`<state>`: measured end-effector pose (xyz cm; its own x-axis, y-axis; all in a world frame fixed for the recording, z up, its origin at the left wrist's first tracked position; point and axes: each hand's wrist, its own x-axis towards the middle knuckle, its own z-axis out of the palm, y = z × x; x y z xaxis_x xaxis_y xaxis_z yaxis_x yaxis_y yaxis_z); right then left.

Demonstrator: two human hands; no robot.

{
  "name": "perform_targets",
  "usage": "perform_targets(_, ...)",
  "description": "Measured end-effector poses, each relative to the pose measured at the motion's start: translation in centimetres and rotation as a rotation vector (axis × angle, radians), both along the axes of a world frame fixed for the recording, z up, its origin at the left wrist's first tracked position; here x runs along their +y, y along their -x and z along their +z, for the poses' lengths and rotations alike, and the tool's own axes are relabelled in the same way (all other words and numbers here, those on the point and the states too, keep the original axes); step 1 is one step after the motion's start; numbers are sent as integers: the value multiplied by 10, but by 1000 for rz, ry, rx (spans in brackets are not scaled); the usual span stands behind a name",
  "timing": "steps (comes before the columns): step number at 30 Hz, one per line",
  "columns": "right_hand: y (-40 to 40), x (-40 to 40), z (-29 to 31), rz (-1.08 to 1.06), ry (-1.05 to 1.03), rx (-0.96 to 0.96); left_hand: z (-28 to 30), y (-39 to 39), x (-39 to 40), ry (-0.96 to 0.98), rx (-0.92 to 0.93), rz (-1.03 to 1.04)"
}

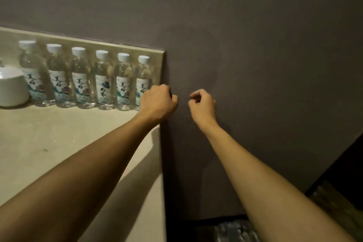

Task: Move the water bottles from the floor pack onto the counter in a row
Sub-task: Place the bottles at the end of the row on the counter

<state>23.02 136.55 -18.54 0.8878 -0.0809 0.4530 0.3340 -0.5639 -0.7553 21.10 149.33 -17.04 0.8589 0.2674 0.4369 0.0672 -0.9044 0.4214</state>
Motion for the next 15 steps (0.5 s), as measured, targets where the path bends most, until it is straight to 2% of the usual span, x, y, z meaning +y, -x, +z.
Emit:
perform_targets(8, 31, -182, -4, -129, -68, 31, -4, 14, -179, 67, 40, -212)
perform_targets(15, 56, -327, -45, -265, -134, 163, -35, 31, -334, 67, 140, -408)
